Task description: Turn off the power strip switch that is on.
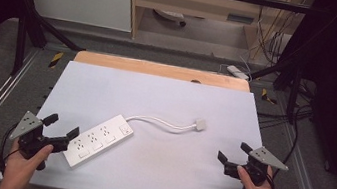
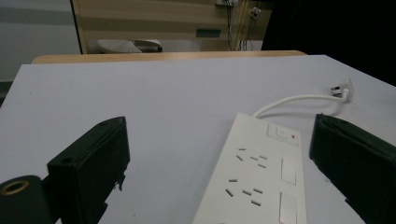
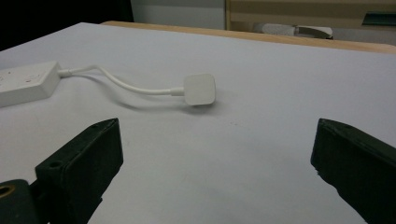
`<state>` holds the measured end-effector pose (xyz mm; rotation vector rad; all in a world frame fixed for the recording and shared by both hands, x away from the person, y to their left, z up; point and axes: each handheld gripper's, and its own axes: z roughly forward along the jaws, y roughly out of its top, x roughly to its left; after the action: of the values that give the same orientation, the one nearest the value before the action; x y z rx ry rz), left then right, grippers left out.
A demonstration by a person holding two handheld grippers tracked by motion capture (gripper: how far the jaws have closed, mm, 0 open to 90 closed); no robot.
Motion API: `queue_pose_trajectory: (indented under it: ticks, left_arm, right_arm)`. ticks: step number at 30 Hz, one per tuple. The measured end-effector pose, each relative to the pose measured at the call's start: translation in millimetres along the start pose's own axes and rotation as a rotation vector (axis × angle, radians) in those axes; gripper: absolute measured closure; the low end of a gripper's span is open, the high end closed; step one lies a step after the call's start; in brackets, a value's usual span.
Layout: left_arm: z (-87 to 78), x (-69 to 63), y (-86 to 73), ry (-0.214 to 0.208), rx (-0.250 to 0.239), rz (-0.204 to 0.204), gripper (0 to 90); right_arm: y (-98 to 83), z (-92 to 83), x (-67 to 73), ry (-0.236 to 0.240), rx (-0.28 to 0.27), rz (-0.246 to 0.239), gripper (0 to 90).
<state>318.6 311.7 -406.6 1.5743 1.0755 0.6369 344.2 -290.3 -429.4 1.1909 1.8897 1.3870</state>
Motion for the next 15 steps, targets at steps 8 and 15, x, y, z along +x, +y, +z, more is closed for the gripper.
queue_pose_trajectory:
  ticks: [8, 15]
  left_arm:
    - [-3.2, -1.7, 2.7, -0.004, -0.012, -0.001, 4.8]
    - [-9.4, -5.5, 10.0, -0.009, -0.049, -0.008, 5.6]
  right_arm:
    - [0.0, 0.1, 0.2, 0.0, 0.003, 0.001, 2.6]
    - [0.0, 0.6, 0.3, -0.003, 0.003, -0.005, 2.6]
